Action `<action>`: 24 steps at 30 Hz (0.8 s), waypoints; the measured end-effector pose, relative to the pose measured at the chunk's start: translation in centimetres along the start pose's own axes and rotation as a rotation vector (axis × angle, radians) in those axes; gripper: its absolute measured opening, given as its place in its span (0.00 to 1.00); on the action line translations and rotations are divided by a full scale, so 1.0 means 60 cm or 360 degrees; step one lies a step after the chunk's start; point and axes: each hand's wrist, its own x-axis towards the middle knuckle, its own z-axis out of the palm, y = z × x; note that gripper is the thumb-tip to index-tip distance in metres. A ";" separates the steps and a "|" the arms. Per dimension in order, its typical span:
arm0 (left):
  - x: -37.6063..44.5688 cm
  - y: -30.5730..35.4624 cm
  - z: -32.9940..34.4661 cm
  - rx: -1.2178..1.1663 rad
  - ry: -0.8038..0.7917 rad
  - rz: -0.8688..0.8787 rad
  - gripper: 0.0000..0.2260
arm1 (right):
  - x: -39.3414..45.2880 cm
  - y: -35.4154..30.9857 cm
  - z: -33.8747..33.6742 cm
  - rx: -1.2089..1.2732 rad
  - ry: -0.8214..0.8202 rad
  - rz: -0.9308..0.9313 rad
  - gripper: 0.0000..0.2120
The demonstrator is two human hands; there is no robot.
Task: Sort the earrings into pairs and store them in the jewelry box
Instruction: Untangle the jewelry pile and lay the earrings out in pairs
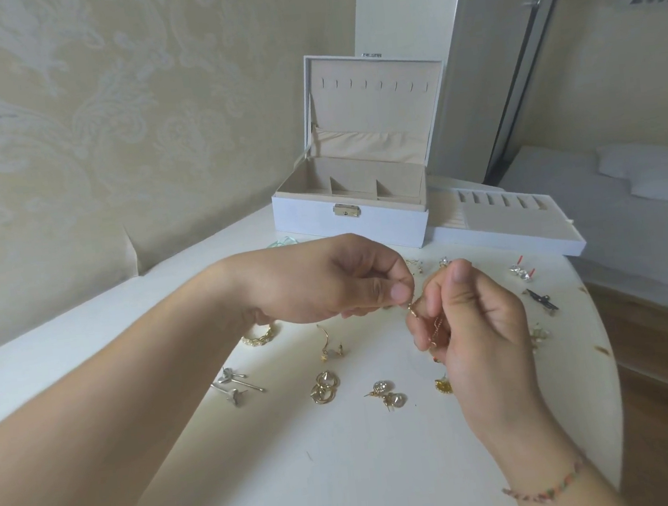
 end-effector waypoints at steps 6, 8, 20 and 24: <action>0.000 -0.002 -0.001 0.0020 0.0015 -0.0043 0.10 | -0.002 0.000 0.000 -0.0023 -0.0028 -0.0041 0.21; -0.001 -0.002 -0.002 0.0018 0.0010 -0.0063 0.08 | -0.002 -0.001 -0.001 0.0030 -0.0033 -0.0002 0.22; 0.010 -0.031 0.012 0.1107 -0.0030 -0.0475 0.04 | 0.029 -0.054 -0.103 -0.0405 -0.0005 0.0252 0.20; 0.010 -0.040 0.011 0.1155 -0.0076 -0.0490 0.03 | 0.014 -0.052 -0.165 -0.1110 -0.0310 0.0273 0.13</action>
